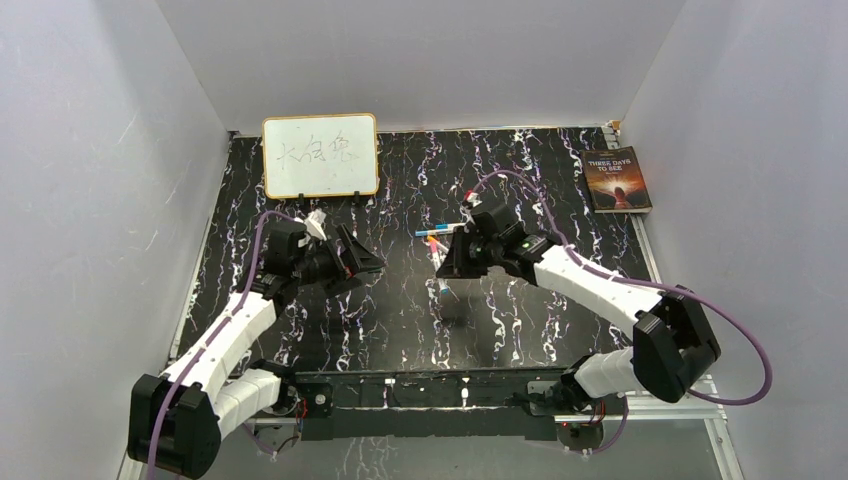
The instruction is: Open the pen caps
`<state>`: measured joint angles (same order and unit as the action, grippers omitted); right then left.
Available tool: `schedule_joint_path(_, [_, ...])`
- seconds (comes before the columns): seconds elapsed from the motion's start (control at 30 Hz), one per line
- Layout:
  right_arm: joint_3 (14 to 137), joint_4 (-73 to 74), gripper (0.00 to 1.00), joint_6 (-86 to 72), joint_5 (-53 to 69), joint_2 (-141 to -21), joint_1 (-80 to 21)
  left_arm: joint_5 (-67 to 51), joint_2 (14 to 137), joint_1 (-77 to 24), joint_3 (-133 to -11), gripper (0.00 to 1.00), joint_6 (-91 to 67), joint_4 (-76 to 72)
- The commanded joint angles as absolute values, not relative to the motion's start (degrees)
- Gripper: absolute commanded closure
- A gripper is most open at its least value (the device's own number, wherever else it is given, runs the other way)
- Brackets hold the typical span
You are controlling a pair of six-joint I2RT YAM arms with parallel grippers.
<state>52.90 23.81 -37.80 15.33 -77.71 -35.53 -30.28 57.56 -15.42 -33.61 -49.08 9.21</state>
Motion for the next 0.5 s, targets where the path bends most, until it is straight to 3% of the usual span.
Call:
schedule_joint_path(0.0, [54.02, 15.67, 1.0, -42.71, 17.48, -78.27, -40.39, -31.47, 57.55, -16.61, -32.21, 0.02, -52.0, 5.83])
schedule_joint_path(0.47, [62.3, 13.17, 1.0, -46.41, 14.11, -84.7, -53.59, -30.48, 57.58, -17.67, -31.11, 0.02, -53.52, 3.94])
